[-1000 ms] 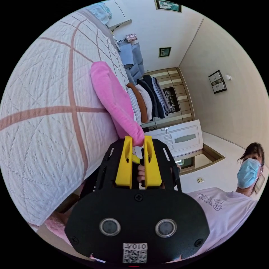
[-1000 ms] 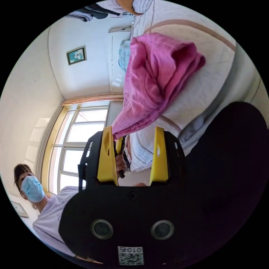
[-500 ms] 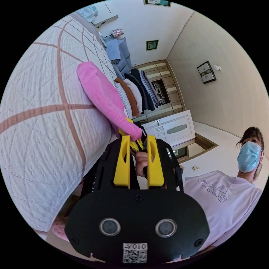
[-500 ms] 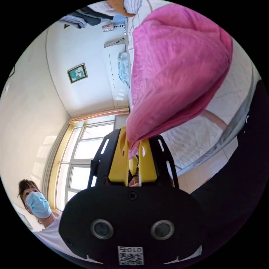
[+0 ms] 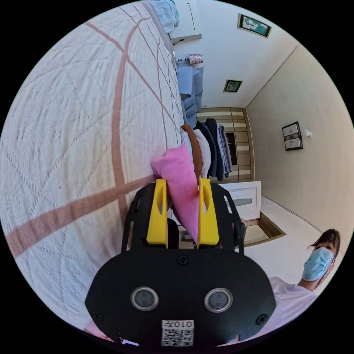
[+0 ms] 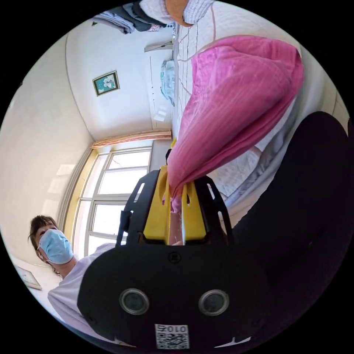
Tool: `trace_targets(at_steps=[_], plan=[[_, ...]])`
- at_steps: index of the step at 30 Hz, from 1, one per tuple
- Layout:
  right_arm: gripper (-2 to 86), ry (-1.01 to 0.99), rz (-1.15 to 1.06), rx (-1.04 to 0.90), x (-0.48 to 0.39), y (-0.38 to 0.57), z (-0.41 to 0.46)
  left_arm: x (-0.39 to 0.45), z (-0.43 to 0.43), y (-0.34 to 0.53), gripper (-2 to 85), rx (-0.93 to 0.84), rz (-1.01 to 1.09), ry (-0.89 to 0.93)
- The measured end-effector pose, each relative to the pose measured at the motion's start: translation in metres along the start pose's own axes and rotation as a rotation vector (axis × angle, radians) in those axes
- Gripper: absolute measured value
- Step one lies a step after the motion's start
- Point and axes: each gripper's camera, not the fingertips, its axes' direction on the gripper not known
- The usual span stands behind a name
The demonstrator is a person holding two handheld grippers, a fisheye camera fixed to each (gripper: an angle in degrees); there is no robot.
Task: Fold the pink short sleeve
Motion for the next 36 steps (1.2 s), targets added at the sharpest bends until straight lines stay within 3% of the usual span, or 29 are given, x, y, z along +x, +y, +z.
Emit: trace_targets(at_steps=[6,13,16,19,29,36], plan=[[6.5,0.026,0.057,0.038,0.030,0.006,0.003,0.009,0.005,0.006,6.4,0.023,0.032,-0.100],[7.1,-0.020,0.083,0.079,0.050,0.019,0.023,0.024,0.020,0.000,4.3,0.031,0.069,-0.051],[6.3,0.166,-0.044,0.084,0.006,0.025,0.027,0.037,0.025,-0.007,4.2,-0.001,0.120,-0.051],[6.0,0.225,-0.187,0.071,-0.039,0.027,0.024,0.061,0.029,-0.018,4.1,-0.041,0.204,-0.017],[5.9,0.170,-0.542,0.044,-0.186,0.068,0.004,0.199,0.041,-0.038,4.1,-0.119,0.494,0.229],[5.9,0.247,-0.667,0.116,-0.269,0.015,-0.041,0.308,0.141,-0.142,3.9,-0.212,0.589,0.345]])
